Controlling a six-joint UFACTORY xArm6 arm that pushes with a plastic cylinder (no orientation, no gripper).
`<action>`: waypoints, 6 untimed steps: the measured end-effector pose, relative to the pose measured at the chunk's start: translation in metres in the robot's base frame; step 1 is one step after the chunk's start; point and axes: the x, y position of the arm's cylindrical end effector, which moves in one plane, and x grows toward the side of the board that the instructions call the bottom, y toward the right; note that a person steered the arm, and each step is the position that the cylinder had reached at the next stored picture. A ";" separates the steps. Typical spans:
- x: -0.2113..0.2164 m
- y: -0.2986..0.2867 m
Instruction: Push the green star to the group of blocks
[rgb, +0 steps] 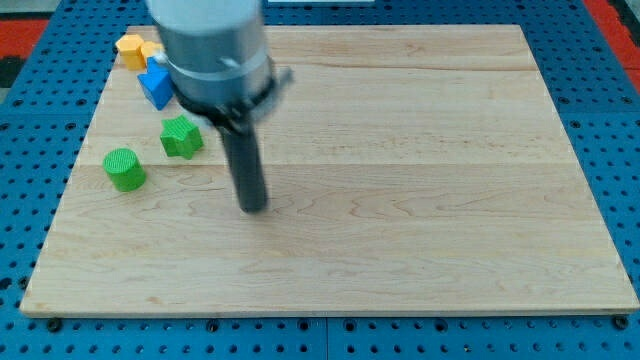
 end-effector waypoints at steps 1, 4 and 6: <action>0.084 0.034; -0.115 -0.123; -0.018 -0.078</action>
